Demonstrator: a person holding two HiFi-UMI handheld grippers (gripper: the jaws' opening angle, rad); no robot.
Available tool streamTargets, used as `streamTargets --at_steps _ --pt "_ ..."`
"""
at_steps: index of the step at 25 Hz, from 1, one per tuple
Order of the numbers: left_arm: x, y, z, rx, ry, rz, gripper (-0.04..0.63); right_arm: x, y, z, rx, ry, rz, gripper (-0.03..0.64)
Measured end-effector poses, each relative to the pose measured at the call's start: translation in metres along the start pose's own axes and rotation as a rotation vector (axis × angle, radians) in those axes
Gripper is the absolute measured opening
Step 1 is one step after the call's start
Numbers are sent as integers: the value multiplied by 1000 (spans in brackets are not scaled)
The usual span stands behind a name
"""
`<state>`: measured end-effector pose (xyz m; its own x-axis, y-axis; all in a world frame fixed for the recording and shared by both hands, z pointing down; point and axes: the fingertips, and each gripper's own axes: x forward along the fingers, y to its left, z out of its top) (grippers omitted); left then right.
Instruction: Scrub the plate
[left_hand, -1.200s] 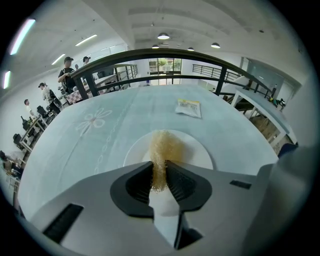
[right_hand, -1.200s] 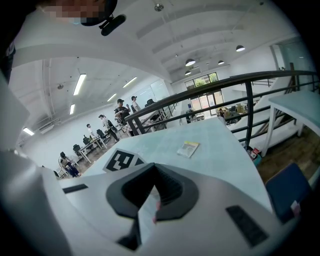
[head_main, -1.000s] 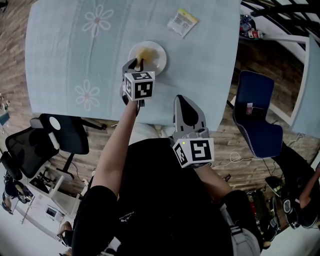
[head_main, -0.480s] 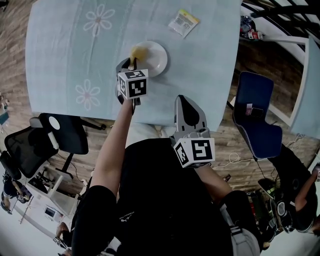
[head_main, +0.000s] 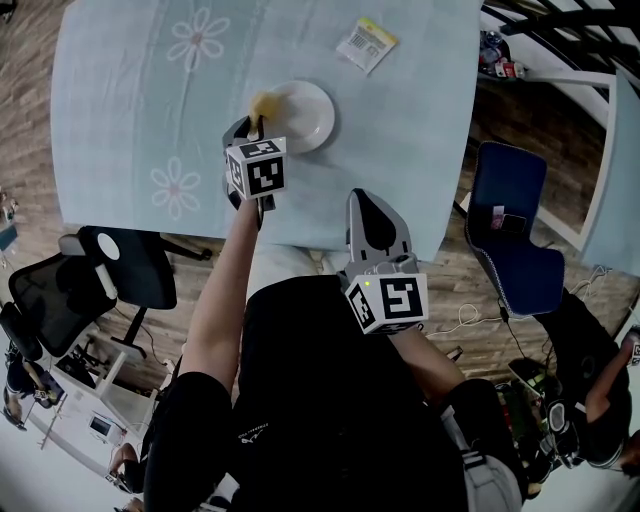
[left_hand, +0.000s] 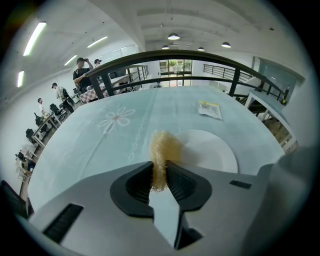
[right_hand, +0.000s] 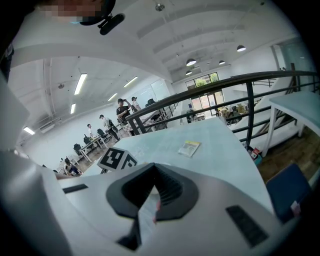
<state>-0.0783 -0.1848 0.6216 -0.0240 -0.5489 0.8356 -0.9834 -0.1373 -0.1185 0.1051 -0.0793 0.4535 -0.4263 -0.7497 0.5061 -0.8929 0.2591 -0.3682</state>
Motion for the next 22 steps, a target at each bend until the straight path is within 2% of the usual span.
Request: streamTargets --at_steps 8,13,22 --pt "-7 10 -1 -27 -7 24 78 -1 -1 0 -2 -1 5 9" --pt "-19 5 -2 -58 -22 7 80 -1 -1 1 -3 1 5 9" --pt "-40 -49 2 -67 -56 -128 80 0 0 1 -5 2 8 9"
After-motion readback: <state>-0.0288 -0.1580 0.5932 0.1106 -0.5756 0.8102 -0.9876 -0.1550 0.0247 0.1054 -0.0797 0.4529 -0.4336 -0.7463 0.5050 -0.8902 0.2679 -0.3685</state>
